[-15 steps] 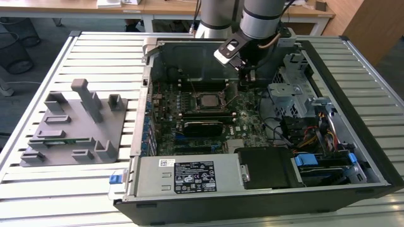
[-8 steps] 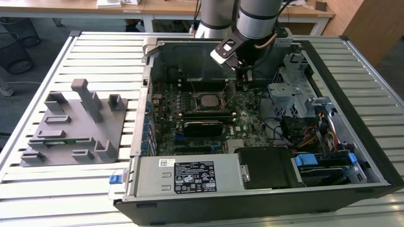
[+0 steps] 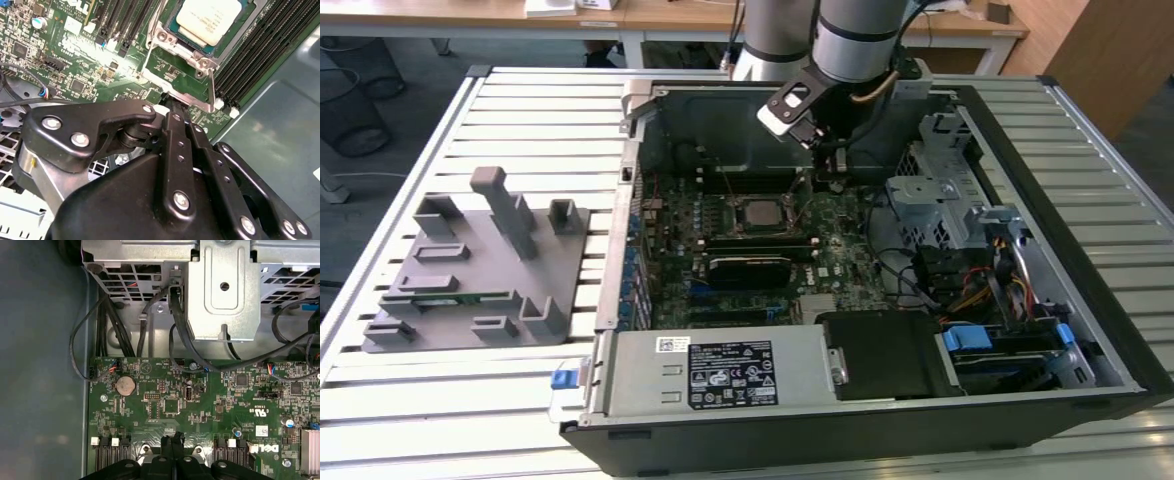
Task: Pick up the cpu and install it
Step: 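Close the cpu cover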
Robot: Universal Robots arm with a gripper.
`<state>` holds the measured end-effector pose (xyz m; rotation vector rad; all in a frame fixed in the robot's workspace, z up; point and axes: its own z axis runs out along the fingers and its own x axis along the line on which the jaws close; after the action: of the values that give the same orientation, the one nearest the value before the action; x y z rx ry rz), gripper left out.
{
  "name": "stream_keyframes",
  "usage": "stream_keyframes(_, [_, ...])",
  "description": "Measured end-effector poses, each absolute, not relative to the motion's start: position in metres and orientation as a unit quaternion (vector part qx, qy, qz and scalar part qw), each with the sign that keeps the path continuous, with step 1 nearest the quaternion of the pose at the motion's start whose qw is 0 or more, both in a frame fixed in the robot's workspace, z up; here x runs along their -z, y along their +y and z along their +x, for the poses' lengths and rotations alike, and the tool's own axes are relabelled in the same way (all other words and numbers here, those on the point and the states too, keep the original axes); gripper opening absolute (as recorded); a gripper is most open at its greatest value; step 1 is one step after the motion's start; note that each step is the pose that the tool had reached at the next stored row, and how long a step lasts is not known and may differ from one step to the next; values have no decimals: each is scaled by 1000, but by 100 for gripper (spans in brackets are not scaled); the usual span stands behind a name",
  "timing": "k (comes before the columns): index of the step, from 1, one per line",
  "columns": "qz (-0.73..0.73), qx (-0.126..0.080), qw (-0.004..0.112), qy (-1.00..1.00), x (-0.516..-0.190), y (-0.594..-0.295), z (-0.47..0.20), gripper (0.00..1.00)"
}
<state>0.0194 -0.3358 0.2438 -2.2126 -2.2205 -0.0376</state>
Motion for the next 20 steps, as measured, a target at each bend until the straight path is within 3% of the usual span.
stream_keyframes(20, [-706, 12, 3, -708, -244, -336, -3, 11])
